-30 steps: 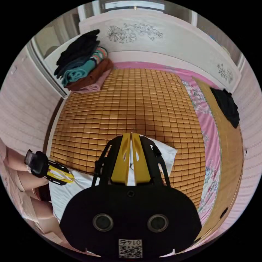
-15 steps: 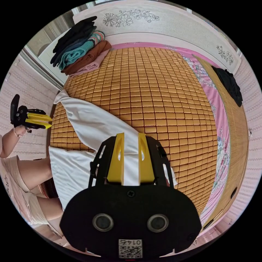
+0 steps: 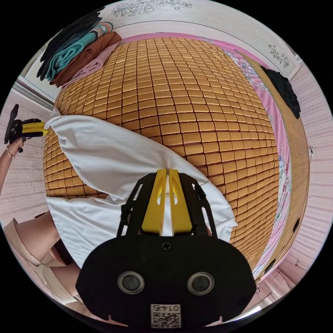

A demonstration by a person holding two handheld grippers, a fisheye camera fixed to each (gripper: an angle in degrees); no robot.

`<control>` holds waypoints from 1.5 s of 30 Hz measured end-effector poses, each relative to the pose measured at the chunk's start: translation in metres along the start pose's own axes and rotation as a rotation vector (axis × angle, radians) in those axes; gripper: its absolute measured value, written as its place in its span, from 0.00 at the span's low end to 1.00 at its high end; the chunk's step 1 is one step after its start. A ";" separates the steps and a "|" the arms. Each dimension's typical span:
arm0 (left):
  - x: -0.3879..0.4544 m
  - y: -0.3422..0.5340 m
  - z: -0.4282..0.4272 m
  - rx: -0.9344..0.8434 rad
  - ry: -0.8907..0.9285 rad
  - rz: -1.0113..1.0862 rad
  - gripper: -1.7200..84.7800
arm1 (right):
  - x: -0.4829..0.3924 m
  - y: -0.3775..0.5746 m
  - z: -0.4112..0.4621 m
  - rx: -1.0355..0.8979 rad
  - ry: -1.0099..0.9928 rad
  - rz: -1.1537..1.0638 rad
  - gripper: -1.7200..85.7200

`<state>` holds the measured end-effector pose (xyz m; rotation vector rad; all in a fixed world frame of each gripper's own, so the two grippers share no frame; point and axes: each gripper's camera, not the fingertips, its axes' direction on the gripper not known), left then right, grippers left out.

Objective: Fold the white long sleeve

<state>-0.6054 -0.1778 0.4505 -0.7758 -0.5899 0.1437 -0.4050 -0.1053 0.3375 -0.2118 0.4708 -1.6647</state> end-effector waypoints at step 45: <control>0.238 -0.221 -0.075 0.312 0.238 0.563 0.07 | 0.128 0.375 -0.033 0.126 0.057 0.783 0.14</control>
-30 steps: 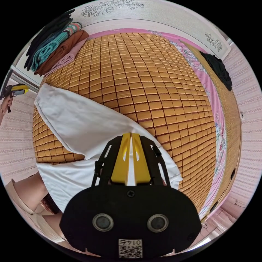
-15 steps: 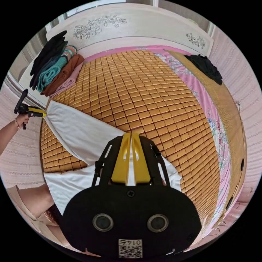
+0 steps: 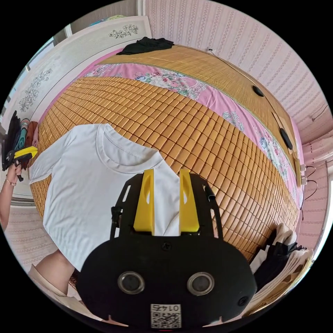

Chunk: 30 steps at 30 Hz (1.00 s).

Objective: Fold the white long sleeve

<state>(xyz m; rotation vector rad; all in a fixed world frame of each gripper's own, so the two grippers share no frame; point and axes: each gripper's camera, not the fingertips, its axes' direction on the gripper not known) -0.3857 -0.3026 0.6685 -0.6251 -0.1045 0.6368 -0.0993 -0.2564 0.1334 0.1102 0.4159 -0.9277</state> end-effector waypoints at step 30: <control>0.194 0.158 0.052 -0.242 -0.231 0.239 0.06 | -0.133 0.332 -0.001 -0.083 0.010 -0.175 0.01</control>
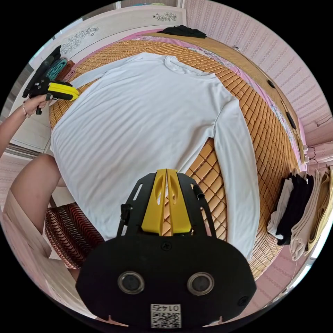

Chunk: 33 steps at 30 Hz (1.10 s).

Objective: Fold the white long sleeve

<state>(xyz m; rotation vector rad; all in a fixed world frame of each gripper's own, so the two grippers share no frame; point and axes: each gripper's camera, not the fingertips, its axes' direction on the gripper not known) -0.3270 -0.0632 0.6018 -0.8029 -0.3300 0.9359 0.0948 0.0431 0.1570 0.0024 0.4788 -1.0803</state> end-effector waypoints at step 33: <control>-0.115 0.360 0.078 0.519 -0.055 -0.902 0.13 | -0.335 -0.154 0.005 0.032 -0.052 -0.585 0.17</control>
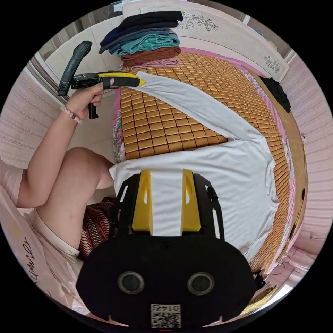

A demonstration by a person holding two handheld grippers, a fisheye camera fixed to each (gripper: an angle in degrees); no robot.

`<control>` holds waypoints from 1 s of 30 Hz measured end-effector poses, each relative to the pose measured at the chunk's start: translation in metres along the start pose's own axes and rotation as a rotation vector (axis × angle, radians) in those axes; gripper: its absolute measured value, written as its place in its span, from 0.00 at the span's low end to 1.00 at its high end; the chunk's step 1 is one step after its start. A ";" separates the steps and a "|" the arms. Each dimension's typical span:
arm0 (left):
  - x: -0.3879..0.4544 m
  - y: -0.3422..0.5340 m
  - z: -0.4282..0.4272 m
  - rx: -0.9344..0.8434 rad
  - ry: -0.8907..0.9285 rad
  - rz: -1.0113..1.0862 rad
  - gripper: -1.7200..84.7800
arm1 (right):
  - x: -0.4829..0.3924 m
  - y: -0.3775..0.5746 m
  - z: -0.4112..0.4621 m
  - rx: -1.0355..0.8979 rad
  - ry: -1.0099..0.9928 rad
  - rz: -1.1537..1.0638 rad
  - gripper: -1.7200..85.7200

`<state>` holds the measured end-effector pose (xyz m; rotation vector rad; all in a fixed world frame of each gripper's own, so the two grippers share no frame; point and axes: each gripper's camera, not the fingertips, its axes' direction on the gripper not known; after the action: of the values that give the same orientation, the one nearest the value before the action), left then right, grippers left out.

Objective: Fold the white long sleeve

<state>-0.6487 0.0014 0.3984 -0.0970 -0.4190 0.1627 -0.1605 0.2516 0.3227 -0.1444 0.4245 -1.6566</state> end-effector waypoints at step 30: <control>-0.148 0.041 0.060 -0.025 0.097 -0.334 0.01 | -0.090 -0.307 0.089 0.051 -0.043 -0.239 0.06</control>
<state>-0.8120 0.0189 0.3895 -0.0577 -0.3348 -0.1758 -0.4035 0.3456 0.5281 -0.1985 0.3426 -1.8940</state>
